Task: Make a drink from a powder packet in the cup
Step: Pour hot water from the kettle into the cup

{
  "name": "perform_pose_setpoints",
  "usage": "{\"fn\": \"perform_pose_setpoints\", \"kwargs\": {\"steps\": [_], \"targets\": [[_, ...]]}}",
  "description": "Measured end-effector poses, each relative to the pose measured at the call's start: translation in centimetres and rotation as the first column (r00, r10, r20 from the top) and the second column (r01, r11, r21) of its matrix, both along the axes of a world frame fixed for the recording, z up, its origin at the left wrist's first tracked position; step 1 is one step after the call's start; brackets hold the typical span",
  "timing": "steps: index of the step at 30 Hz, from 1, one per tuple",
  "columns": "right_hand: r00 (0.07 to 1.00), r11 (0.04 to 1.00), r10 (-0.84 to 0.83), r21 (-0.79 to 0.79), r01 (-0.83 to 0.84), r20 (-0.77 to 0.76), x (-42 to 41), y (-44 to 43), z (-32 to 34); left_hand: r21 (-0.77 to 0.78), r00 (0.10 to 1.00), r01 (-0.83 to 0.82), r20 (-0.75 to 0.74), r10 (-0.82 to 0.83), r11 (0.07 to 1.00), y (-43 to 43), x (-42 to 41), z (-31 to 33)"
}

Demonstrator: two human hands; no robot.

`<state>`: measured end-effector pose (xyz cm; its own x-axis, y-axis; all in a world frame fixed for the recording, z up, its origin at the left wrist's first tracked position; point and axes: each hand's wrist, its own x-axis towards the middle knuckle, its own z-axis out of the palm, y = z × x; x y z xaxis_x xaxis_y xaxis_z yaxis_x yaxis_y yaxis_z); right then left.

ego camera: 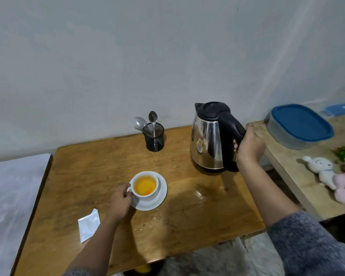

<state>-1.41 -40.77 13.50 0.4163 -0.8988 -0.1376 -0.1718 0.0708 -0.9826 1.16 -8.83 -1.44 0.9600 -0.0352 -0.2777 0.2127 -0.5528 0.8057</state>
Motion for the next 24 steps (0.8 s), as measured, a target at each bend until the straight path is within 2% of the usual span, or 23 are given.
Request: {"fn": "perform_pose_setpoints", "kwargs": {"steps": [6,12,24], "targets": [[0.991,0.988,-0.118,0.106,0.110,0.067,0.4,-2.1,-1.2,-0.022,0.998,-0.032,0.044,0.033,0.999,-0.6,-0.5,-0.1],[0.990,0.989,-0.119,0.099,0.111,0.078,0.6,-3.6,-2.5,-0.071,0.994,-0.106,0.005,0.107,0.992,-0.8,-0.3,-0.5],[0.990,0.988,-0.091,0.131,0.076,0.109,1.8,-6.0,-4.7,-0.056,0.988,-0.157,-0.011,0.157,0.986,-1.6,-0.5,-0.3]]}}
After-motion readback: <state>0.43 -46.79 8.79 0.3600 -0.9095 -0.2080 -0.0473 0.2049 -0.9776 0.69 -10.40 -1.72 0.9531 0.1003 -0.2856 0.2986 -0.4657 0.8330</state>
